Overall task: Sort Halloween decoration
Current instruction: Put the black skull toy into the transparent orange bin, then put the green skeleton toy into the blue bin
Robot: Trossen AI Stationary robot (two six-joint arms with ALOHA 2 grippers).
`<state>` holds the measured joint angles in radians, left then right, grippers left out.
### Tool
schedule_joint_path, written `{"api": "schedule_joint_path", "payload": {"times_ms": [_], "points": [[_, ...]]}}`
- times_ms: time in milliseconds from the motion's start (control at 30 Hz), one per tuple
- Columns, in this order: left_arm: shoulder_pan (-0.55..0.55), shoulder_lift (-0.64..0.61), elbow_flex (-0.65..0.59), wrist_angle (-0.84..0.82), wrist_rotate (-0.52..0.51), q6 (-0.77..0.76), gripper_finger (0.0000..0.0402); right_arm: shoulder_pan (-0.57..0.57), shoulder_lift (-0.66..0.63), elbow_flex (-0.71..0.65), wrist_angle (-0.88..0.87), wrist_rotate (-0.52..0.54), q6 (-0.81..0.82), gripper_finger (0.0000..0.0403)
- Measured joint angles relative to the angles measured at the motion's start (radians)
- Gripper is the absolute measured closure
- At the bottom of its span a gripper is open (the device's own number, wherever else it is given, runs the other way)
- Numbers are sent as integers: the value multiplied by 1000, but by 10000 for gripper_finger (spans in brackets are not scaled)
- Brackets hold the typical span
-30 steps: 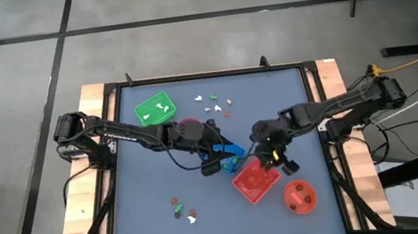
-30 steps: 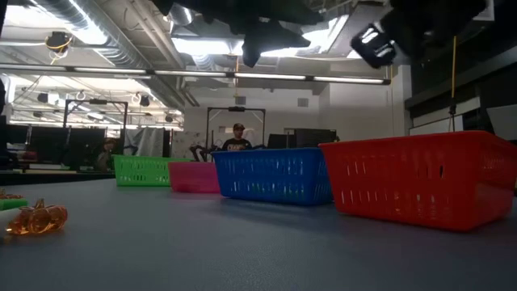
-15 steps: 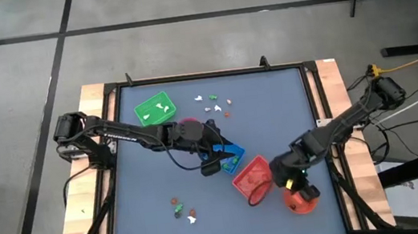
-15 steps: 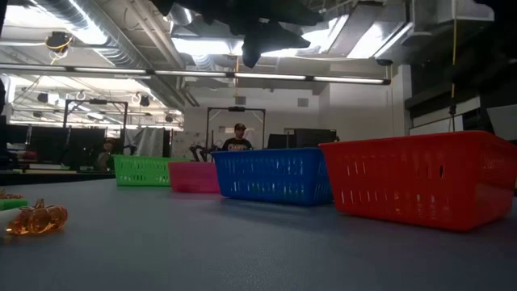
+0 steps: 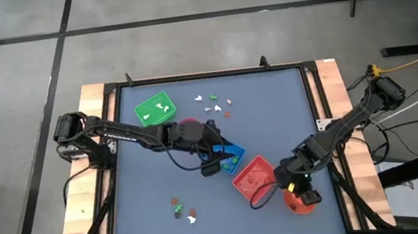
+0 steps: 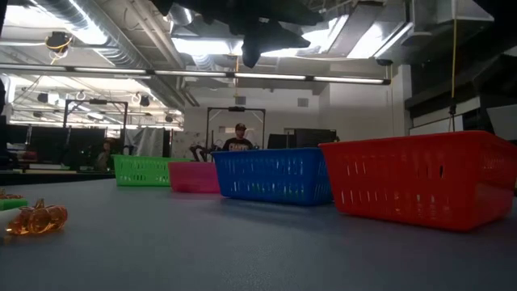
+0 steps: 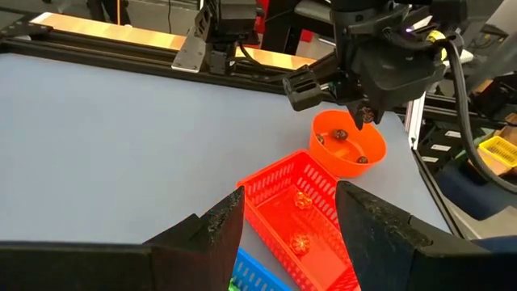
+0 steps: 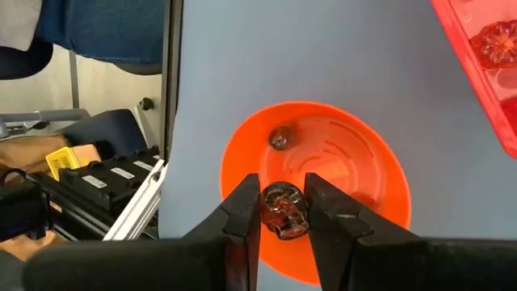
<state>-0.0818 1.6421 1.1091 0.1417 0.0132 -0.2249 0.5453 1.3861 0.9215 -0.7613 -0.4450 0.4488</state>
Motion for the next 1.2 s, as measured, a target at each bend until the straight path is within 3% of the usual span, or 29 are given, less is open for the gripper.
{"api": "schedule_joint_path", "payload": {"times_ms": [167,367,633,1000,1200], "points": [[0,0,0,0,17,1,221,0,0,0,-6,41,0,309],[-4,0,0,-1,107,10,221,-2,0,0,-6,55,4,248],[-73,0,0,-101,191,191,221,-2,0,0,-5,144,0,195],[-255,0,0,-391,129,220,221,-2,0,0,-3,255,-10,190],[-356,0,0,-515,2,-4,221,-3,0,0,-3,261,-10,189]]}}
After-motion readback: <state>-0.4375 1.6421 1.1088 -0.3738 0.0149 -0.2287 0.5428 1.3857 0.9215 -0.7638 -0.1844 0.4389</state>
